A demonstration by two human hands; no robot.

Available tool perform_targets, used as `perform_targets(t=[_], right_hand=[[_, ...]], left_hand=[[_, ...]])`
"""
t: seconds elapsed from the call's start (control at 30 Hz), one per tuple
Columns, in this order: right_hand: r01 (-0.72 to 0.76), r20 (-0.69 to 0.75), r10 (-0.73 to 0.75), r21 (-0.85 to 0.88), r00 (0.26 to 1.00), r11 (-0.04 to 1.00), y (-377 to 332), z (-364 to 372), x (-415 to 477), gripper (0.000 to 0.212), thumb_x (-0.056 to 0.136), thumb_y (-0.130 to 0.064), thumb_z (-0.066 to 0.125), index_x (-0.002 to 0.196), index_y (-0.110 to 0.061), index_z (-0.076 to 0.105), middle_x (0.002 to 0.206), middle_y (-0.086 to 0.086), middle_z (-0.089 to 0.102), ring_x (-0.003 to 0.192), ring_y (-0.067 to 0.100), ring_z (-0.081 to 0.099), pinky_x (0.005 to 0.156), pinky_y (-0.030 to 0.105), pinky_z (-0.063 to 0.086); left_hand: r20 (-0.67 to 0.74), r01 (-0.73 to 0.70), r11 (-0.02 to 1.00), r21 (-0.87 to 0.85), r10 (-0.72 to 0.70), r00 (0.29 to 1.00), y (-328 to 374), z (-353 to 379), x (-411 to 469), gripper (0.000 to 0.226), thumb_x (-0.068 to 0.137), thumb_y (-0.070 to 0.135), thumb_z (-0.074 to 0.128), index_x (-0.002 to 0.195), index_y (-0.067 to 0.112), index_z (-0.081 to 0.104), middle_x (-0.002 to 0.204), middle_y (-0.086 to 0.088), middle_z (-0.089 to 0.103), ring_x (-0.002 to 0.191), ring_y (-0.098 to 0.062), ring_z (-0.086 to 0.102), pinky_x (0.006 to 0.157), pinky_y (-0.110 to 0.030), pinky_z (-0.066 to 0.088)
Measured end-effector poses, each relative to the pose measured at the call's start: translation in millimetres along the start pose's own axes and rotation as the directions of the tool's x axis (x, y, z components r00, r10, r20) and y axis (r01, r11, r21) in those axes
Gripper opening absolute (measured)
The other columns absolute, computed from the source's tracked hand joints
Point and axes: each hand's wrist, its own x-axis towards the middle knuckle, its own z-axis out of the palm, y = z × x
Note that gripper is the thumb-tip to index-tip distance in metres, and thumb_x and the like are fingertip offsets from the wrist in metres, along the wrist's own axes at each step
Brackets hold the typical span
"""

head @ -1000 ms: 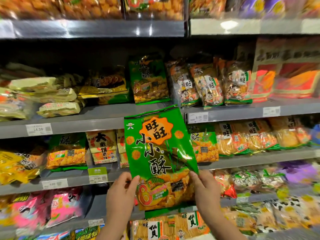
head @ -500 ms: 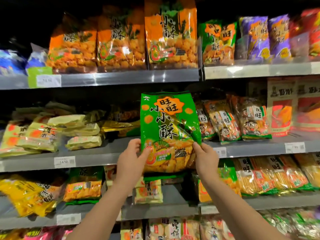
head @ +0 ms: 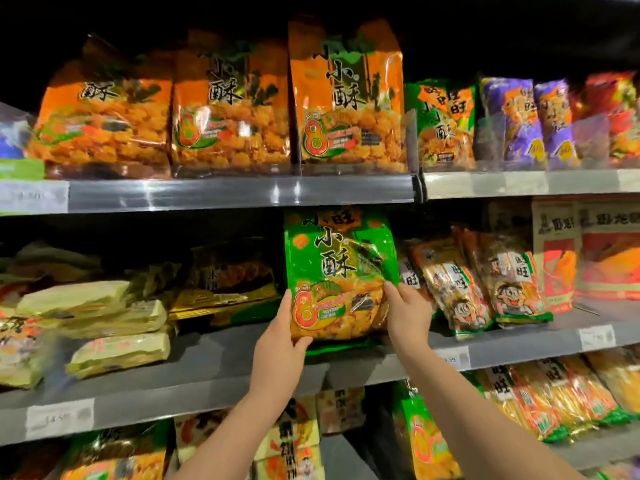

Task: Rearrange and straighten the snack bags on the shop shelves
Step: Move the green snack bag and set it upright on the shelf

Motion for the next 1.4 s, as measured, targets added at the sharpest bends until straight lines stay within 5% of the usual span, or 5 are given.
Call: perform_targets(t=[0.13, 0.27, 0.63, 0.93, 1.4], right_hand=[[0.004, 0.132, 0.023, -0.202, 0.991, 0.979, 28, 3, -3, 0.029, 0.095, -0.027, 0.049, 0.074, -0.009, 0.054, 0.070, 0.005, 0.055, 0.068, 0.021, 0.050, 0.060, 0.033, 0.031], [0.092, 0.117, -0.050, -0.389, 0.992, 0.917, 52, -3, -16, 0.040, 0.089, -0.020, 0.060, 0.126, -0.023, 0.047, 0.104, -0.011, 0.060, 0.101, 0.017, 0.059, 0.076, 0.031, 0.046], [0.194, 0.090, -0.202, -0.788, 0.975, 0.585, 64, -11, -19, 0.024, 0.093, -0.034, 0.049, 0.105, -0.032, 0.070, 0.102, 0.002, 0.056, 0.097, 0.028, 0.047, 0.079, 0.039, 0.034], [0.251, 0.189, -0.169, -0.629, 0.967, 0.736, 96, -40, -31, 0.034, 0.094, -0.027, 0.047, 0.126, -0.028, 0.057, 0.105, 0.003, 0.059, 0.102, 0.024, 0.052, 0.085, 0.037, 0.039], [0.228, 0.338, -0.089, -0.399, 0.937, 0.888, 164, -143, -14, 0.023, 0.094, -0.025, 0.046, 0.111, -0.024, 0.062, 0.103, -0.004, 0.063, 0.099, 0.016, 0.056, 0.088, 0.042, 0.045]], left_hand=[[0.016, 0.023, 0.990, 0.141, -0.026, 1.000, -18, 15, 0, 0.073, 0.091, 0.020, 0.053, 0.147, 0.035, 0.008, 0.120, 0.002, 0.059, 0.090, -0.017, 0.060, 0.064, -0.024, 0.044], [-0.002, -0.019, 0.963, 0.267, 0.020, 1.000, -27, 22, -2, 0.052, 0.092, 0.025, 0.051, 0.139, 0.027, 0.028, 0.100, 0.002, 0.063, 0.082, -0.020, 0.061, 0.073, -0.032, 0.048], [0.080, -0.071, 0.900, 0.429, 0.041, 0.996, -23, 36, 6, 0.051, 0.095, 0.041, 0.038, 0.141, 0.023, 0.027, 0.106, 0.002, 0.065, 0.093, -0.018, 0.061, 0.096, -0.036, 0.039], [-0.029, 0.019, 0.918, 0.396, -0.008, 1.000, -10, 70, -34, 0.053, 0.092, 0.041, 0.044, 0.141, 0.026, 0.033, 0.157, -0.007, 0.011, 0.142, -0.023, 0.021, 0.115, -0.048, 0.004], [-0.013, 0.252, 0.917, 0.310, -0.261, 0.965, 53, 183, -120, 0.042, 0.094, 0.038, 0.041, 0.133, 0.024, 0.043, 0.132, 0.002, 0.055, 0.119, -0.021, 0.051, 0.097, -0.038, 0.043]])
